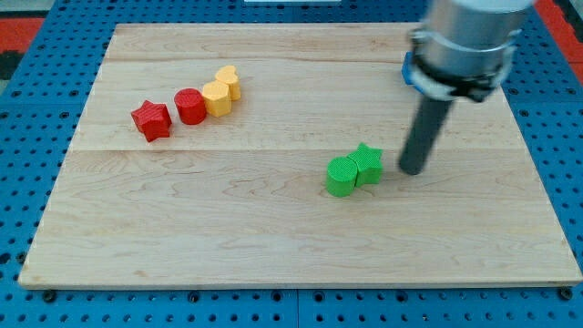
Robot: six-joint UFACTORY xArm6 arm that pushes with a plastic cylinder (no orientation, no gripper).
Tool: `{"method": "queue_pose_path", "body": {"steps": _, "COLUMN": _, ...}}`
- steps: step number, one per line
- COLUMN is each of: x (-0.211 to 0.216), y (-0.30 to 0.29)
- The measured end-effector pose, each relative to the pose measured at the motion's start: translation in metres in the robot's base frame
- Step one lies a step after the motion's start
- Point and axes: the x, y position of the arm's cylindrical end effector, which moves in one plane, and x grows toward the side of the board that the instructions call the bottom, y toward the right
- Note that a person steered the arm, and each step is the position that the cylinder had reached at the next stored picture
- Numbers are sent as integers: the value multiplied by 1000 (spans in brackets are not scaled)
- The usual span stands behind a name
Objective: Separate the green blocks
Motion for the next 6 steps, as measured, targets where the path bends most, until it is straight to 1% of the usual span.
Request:
{"method": "queue_pose_path", "body": {"steps": 2, "x": 12, "y": -174}}
{"method": "queue_pose_path", "body": {"steps": 3, "x": 22, "y": -153}}
{"method": "queue_pose_path", "body": {"steps": 4, "x": 12, "y": -69}}
{"method": "queue_pose_path", "body": {"steps": 5, "x": -10, "y": -134}}
{"method": "queue_pose_path", "body": {"steps": 6, "x": -17, "y": -223}}
